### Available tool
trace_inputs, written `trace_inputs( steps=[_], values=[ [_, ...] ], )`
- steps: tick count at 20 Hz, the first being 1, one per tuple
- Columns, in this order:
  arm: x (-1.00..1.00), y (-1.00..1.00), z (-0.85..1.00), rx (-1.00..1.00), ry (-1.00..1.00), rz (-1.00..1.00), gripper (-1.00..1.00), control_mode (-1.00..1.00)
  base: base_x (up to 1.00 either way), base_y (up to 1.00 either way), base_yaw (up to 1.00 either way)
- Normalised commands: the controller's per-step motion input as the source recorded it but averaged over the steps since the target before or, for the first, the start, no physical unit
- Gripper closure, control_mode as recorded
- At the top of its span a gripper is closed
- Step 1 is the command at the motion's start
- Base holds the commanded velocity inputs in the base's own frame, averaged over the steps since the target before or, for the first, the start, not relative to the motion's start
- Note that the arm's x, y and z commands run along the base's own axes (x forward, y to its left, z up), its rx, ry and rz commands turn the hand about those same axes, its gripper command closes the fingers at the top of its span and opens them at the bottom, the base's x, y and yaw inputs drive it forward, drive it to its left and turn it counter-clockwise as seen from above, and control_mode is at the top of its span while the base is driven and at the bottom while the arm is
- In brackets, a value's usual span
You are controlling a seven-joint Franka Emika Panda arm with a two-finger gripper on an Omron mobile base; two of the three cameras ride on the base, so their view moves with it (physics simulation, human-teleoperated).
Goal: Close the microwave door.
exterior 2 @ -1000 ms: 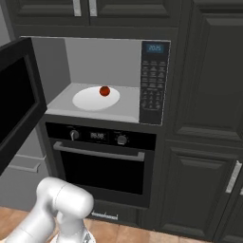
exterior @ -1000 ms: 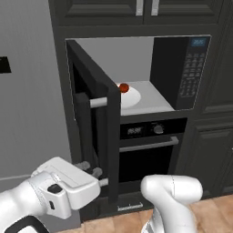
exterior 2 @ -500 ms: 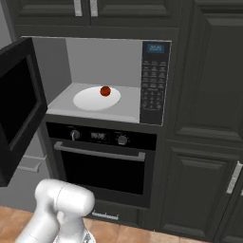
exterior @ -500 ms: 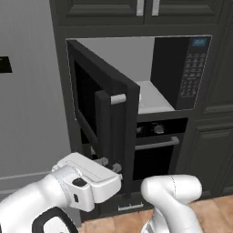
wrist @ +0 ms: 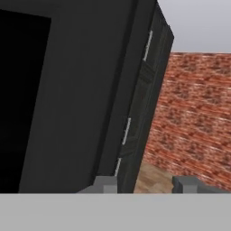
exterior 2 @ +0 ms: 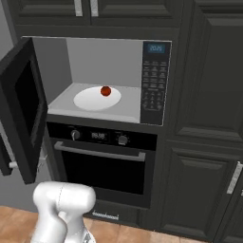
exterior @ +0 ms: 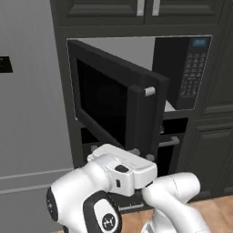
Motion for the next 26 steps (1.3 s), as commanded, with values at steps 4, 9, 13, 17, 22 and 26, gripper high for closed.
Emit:
trace_inputs(
  steps=[4, 9, 13, 17, 22, 26],
  values=[
    [0.99, -0.77, -0.27, 0.0, 0.01, 0.0, -1.0, -1.0, 0.0, 0.0, 0.0],
    [1.0, -0.65, -0.17, 0.0, 0.0, 0.01, -1.0, -1.0, 0.0, 0.0, 0.0],
    [1.0, -0.57, -0.12, 0.0, 0.02, 0.05, -1.0, -1.0, 0.0, 0.0, 0.0],
    [1.0, -0.57, -0.07, 0.0, 0.04, 0.1, -1.0, -1.0, 0.0, 0.0, 0.0],
    [1.0, -0.64, -0.07, 0.0, 0.01, 0.16, -1.0, -1.0, 0.0, 0.0, 0.0],
    [1.0, -0.58, -0.02, 0.01, 0.0, 0.22, -1.0, -1.0, 0.0, 0.0, 0.0]
  ],
)
